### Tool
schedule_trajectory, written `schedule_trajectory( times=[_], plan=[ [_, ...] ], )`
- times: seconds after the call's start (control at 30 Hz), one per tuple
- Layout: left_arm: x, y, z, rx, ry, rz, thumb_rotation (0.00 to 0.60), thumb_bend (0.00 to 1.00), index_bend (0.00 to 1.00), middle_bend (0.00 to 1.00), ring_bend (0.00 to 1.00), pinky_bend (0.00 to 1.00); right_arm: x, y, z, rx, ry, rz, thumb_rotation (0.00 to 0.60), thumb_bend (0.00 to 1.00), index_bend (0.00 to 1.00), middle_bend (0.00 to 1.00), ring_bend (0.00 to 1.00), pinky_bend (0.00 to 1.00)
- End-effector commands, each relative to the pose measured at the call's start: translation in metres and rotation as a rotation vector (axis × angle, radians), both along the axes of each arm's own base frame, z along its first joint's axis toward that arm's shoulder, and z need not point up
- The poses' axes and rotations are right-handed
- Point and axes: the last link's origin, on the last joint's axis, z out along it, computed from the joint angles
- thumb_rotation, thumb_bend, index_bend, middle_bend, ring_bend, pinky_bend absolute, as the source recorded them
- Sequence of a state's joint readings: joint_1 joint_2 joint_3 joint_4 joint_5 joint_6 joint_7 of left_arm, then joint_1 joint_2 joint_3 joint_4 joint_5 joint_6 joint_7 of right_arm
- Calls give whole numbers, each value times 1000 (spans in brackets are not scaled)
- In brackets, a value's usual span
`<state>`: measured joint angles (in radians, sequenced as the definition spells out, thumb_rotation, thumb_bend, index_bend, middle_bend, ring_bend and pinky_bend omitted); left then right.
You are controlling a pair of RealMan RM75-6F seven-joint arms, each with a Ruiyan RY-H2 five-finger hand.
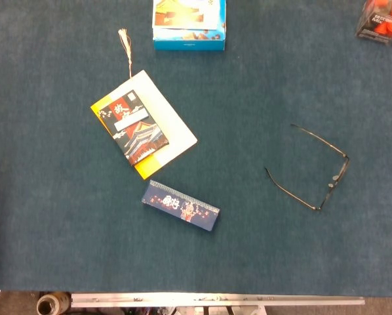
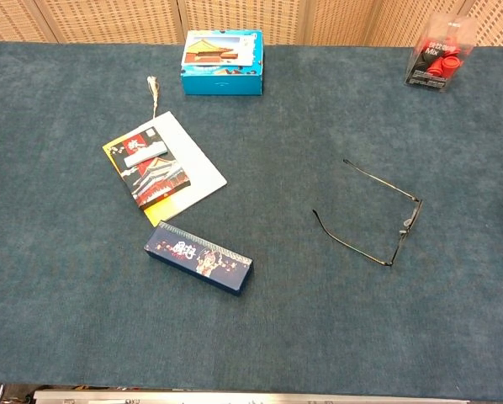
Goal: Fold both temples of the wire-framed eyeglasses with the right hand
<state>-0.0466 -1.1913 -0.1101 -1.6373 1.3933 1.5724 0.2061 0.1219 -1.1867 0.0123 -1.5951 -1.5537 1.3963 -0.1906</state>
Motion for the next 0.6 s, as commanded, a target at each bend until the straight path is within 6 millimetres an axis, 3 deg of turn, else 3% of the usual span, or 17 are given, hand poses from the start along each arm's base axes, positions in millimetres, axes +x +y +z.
schedule_trajectory(
  times=[0.03, 0.13, 0.6],
  plan=[
    [0, 0, 0, 1, -1, -2, 600, 491, 571, 512, 432, 521, 5, -1, -5, 50, 44, 20, 600, 897, 362, 307, 171, 334],
    [1, -1, 0, 0, 0, -3, 600, 491, 571, 512, 432, 521, 12, -4, -11, 87, 78, 45, 600, 994, 350, 295, 170, 278],
    [2, -3, 2, 6, -6, -9, 600, 491, 571, 512, 432, 521, 34, -10, -50, 292, 175, 118, 600, 1000, 309, 252, 152, 255]
  ],
)
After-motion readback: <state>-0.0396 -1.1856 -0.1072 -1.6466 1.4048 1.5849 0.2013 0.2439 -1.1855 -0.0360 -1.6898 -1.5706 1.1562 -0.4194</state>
